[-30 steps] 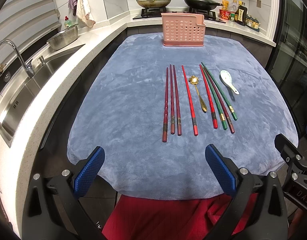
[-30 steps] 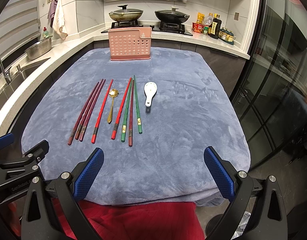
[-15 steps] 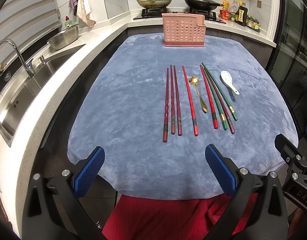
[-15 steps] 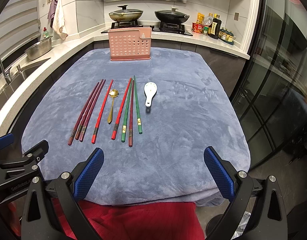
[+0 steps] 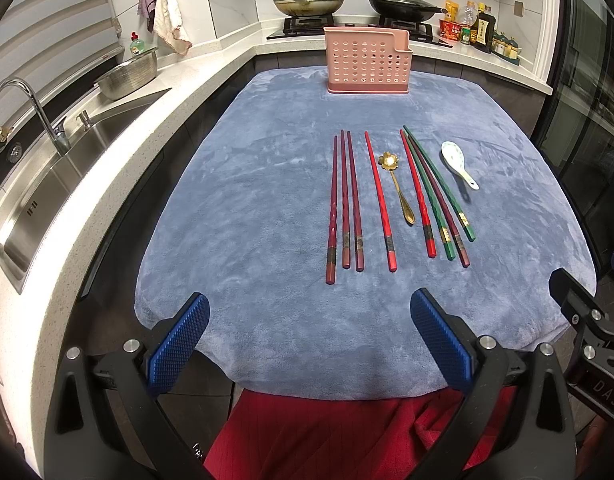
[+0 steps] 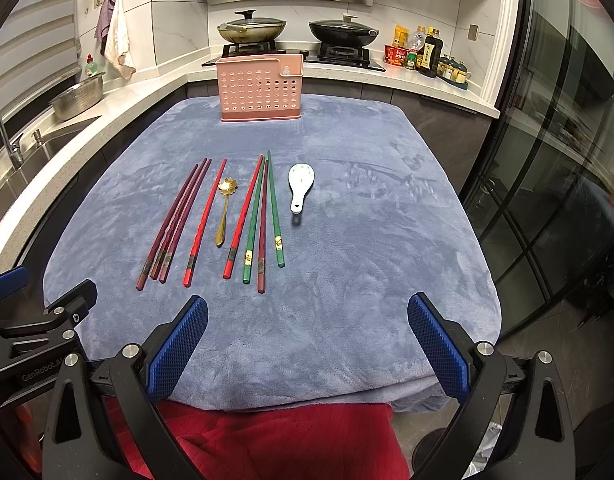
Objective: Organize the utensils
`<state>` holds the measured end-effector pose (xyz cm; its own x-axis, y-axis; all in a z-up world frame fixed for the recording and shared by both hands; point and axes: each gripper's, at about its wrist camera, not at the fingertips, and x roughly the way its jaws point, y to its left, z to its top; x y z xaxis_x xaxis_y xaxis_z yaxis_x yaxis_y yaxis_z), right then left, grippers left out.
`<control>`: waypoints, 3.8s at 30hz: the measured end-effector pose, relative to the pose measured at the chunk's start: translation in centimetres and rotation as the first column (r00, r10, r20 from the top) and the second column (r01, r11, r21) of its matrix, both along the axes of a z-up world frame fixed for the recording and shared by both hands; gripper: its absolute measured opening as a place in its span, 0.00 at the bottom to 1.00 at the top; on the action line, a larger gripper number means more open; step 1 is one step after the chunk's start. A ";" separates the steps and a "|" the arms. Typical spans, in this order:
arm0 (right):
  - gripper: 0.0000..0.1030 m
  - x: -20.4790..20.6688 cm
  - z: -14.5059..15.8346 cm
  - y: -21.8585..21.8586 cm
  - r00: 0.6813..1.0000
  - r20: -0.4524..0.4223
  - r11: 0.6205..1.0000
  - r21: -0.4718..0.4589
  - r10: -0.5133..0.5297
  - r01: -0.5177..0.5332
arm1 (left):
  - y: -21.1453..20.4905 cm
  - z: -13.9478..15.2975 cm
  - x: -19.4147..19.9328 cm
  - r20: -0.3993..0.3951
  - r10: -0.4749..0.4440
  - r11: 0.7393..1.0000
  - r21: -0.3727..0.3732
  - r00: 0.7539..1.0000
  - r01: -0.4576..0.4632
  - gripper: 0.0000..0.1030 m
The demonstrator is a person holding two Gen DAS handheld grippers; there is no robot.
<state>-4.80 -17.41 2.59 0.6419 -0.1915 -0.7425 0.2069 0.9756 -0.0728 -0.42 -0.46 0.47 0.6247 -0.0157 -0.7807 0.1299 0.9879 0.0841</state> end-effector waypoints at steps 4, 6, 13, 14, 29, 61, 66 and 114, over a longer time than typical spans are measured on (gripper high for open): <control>0.94 0.0 0.0 0.0 1.000 -0.001 1.000 0.001 -0.001 0.001 | 0.0 0.0 0.0 0.000 0.000 1.000 0.000 1.000 0.000 0.93; 0.94 0.0 0.0 0.0 1.000 -0.001 1.000 0.001 -0.001 0.001 | 0.0 0.0 0.0 0.000 0.000 1.000 0.000 1.000 0.000 0.93; 0.94 0.0 0.0 0.0 1.000 0.000 1.000 0.000 0.000 0.000 | 0.0 0.0 0.0 0.000 0.001 1.000 -0.001 1.000 -0.001 0.93; 0.94 0.0 -0.1 0.0 1.000 0.001 1.000 0.000 0.000 0.000 | 0.0 0.0 0.0 0.000 0.001 1.000 -0.001 1.000 -0.001 0.93; 0.94 -0.1 0.0 0.0 1.000 0.001 1.000 0.001 -0.001 0.001 | 0.0 0.1 0.0 0.002 0.001 1.000 -0.001 1.000 -0.001 0.93; 0.94 4.6 -3.4 -3.0 0.996 -0.082 0.997 0.052 -0.048 0.052 | 2.9 -6.0 8.4 -0.121 0.060 0.996 -0.058 0.991 -0.067 0.93; 0.94 6.4 -4.3 -3.4 0.993 -0.105 0.996 0.065 -0.053 0.060 | 2.3 -7.6 10.1 -0.139 0.047 0.997 -0.048 0.989 -0.054 0.91; 0.25 19.3 -9.9 -8.0 0.983 -0.181 0.945 0.314 -0.040 0.096 | 1.3 -9.8 11.5 -0.220 -0.050 0.990 -0.142 0.974 0.019 0.23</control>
